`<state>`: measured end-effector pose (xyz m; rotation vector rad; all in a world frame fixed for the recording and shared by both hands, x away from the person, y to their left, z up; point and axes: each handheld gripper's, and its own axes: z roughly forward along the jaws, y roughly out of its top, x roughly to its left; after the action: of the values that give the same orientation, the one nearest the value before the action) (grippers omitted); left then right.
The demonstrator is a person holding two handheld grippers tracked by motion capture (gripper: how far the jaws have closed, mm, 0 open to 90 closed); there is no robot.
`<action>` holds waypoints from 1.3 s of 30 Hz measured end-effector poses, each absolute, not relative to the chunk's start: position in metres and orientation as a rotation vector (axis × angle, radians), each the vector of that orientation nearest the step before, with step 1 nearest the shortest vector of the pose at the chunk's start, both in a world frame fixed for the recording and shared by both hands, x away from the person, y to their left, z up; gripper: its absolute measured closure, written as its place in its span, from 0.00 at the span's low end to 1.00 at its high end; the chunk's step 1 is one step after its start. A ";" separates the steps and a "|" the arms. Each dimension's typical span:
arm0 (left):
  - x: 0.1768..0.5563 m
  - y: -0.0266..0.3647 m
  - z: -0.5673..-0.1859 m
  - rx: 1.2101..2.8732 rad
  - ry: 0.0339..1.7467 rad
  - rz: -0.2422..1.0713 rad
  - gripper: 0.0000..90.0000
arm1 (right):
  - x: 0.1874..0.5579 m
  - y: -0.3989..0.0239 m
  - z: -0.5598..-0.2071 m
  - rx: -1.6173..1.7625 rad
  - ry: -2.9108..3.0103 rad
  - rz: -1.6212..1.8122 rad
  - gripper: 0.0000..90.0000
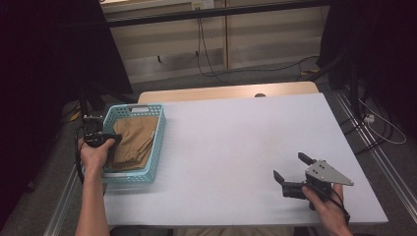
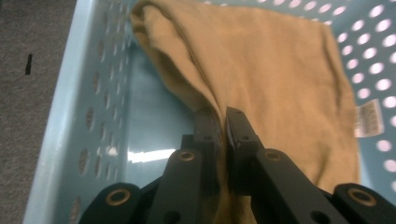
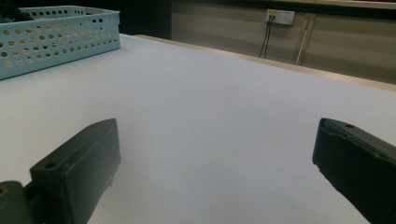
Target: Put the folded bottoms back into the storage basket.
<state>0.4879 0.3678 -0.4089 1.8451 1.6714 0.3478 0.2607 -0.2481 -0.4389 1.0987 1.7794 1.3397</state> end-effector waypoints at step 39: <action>0.490 0.360 -0.415 2.010 1.676 0.452 0.79 | 0.261 -0.247 -0.439 1.095 1.790 1.343 0.01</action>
<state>0.4902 0.3595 -0.4155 2.0101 1.6757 0.4517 0.2607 -0.2473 -0.4391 1.0952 1.7900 1.3433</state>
